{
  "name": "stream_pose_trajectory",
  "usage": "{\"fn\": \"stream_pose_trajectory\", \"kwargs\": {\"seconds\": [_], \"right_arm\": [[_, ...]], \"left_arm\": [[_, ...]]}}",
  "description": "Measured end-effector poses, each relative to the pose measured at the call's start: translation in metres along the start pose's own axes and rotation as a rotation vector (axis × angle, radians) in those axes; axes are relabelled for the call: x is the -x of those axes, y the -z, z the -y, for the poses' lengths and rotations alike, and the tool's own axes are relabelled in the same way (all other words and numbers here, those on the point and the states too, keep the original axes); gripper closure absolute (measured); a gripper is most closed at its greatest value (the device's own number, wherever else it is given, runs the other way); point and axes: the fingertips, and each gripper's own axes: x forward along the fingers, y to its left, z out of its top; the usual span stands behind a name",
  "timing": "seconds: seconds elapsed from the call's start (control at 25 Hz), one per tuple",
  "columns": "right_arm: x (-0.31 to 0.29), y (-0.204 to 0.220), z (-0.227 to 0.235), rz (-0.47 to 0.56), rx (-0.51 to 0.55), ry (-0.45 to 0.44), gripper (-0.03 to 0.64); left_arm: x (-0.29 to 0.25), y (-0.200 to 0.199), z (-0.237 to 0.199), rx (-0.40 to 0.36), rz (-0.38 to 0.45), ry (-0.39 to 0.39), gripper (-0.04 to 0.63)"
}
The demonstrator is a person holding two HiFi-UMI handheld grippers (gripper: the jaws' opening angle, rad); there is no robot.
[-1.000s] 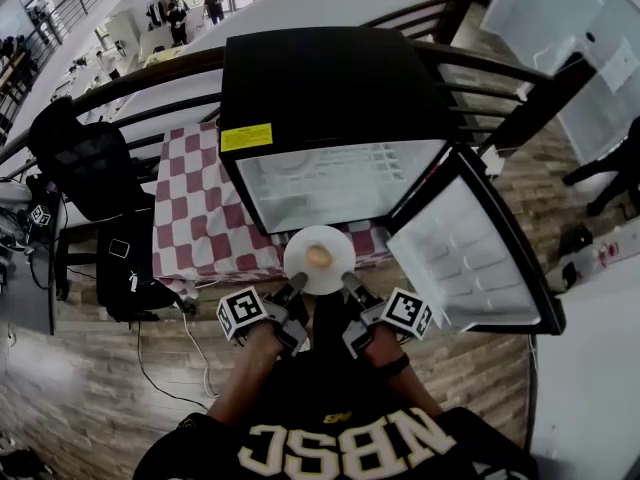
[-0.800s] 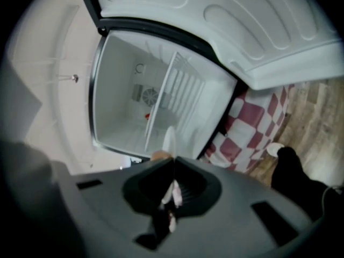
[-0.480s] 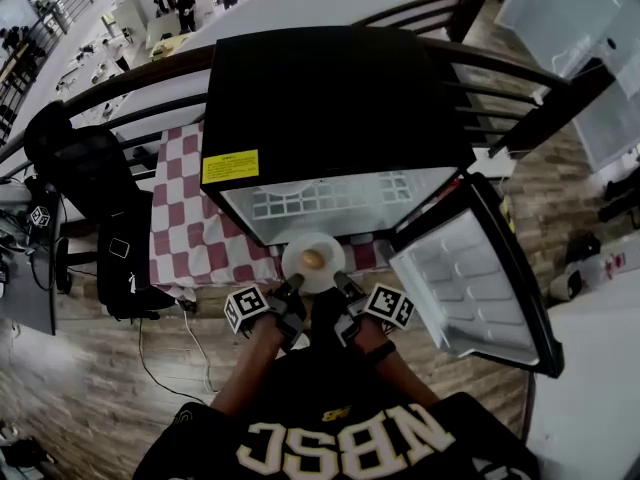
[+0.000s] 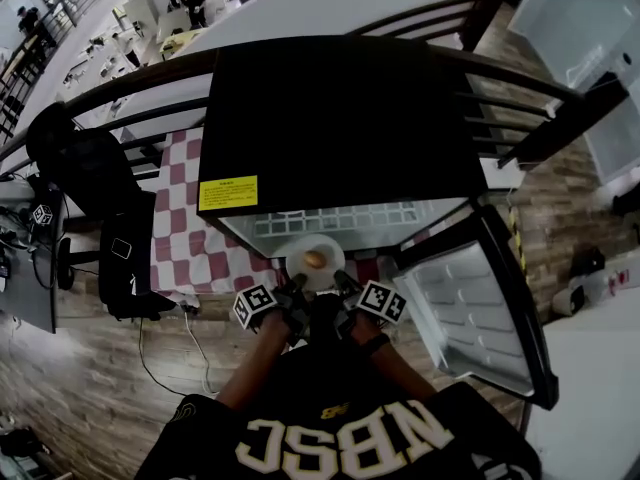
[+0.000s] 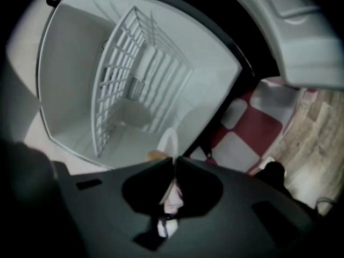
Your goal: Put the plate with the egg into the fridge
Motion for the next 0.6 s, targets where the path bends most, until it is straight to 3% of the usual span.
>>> {"fn": "stream_pose_trajectory", "kwargs": {"seconds": [0.6], "right_arm": [[-0.043, -0.028, 0.016, 0.004, 0.084, 0.088, 0.581]], "left_arm": [[-0.038, -0.027, -0.005, -0.018, 0.042, -0.046, 0.566]]}}
